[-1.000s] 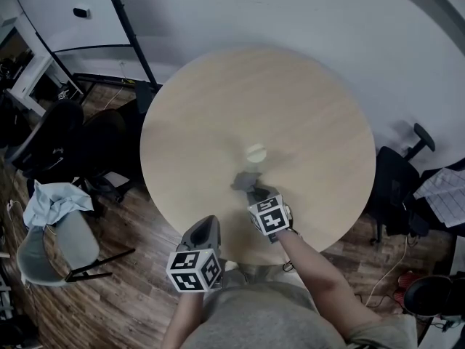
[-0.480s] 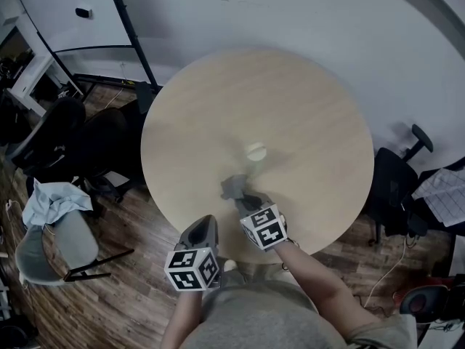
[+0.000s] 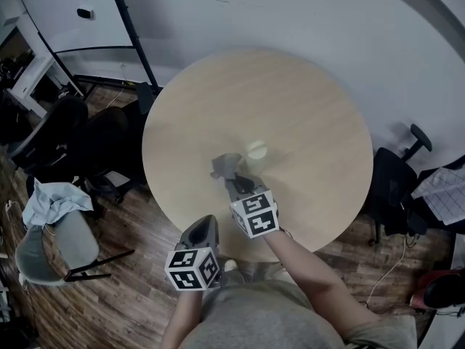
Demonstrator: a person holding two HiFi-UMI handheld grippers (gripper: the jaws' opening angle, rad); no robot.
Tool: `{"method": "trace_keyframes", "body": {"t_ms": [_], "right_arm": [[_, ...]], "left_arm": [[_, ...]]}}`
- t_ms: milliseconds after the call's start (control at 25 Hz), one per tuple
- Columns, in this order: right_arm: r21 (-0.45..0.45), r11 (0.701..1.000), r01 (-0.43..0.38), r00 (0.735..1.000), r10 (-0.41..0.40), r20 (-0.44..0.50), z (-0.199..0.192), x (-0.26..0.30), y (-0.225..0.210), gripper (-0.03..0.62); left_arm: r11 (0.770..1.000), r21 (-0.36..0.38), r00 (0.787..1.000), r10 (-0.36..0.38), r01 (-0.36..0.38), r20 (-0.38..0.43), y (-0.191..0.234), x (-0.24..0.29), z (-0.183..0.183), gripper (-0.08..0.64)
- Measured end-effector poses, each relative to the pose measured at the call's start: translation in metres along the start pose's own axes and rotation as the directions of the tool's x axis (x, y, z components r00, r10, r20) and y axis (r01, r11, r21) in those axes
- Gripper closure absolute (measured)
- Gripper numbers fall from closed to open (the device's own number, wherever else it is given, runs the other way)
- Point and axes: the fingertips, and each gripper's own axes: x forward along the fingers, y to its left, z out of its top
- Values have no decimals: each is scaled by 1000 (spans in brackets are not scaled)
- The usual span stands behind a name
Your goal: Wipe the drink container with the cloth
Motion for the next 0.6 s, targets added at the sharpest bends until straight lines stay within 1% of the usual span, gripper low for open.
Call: {"method": "trace_keyframes", "body": {"t_ms": [160, 320, 480, 600], "right_arm": [[28, 998, 52, 998, -53, 39, 20, 5, -10, 583], [75, 992, 105, 993, -108, 49, 28, 6, -22, 583], [111, 985, 130, 990, -136, 42, 27, 8, -28, 583], [136, 980, 148, 988, -152, 20, 18, 11, -32, 583]], "left_arm": [[1000, 4, 1000, -9, 9, -5, -1, -1, 0, 557], [1000, 9, 1000, -20, 20, -14, -1, -2, -1, 557], [999, 17, 999, -33, 33, -25, 1, -2, -2, 557], [999, 25, 999, -44, 45, -29, 2, -2, -2, 557]]}}
